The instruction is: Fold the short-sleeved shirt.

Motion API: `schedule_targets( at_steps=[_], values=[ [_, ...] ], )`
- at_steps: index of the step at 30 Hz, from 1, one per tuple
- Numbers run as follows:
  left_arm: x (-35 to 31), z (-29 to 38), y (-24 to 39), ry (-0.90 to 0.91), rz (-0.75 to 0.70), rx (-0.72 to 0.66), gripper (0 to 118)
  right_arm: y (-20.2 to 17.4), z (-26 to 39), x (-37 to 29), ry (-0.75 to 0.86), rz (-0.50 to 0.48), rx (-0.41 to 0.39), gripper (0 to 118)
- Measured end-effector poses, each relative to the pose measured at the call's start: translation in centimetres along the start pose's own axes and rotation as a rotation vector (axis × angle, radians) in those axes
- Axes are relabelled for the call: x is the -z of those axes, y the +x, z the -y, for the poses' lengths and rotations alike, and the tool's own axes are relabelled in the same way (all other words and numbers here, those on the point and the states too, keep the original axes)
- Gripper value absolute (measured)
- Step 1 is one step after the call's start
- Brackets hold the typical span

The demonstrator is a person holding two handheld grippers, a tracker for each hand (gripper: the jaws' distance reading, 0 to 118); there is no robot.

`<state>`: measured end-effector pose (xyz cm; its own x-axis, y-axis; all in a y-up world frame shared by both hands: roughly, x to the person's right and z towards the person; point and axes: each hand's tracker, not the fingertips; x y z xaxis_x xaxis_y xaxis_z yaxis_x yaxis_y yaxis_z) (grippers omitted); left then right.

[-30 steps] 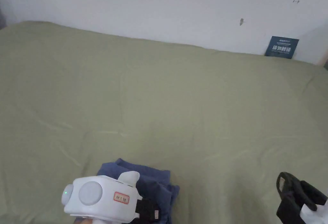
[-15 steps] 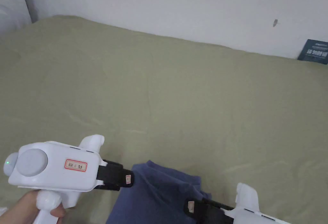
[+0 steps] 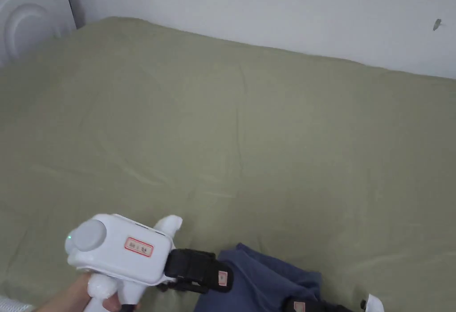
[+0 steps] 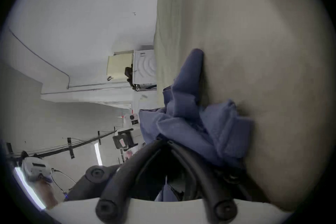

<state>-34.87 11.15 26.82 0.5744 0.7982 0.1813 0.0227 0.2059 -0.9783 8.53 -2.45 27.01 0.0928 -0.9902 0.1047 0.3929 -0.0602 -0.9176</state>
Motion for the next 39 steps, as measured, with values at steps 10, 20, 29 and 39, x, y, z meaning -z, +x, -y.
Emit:
schedule_targets(
  at_steps=[10, 20, 29, 39],
  values=[
    [2.1, 0.2, -0.1, 0.044, 0.051, -0.097, 30, -4.8, 2.5, 1.3, -0.012, 0.107, -0.072, 0],
    [-11.6, -2.3, -2.2, 0.184, -0.120, -0.065, 30, -11.8, 2.9, 0.4, 0.008, 0.193, -0.315, 0],
    [-25.9, -9.2, -10.3, 0.255, -0.406, -0.166, 30, -12.5, 1.0, -0.5, 0.082, 0.254, -0.377, 0],
    [-25.3, -12.3, -9.3, 0.200, -0.539, -0.098, 118, -11.7, -1.1, -1.5, 0.141, 0.276, -0.357, 0]
  ],
)
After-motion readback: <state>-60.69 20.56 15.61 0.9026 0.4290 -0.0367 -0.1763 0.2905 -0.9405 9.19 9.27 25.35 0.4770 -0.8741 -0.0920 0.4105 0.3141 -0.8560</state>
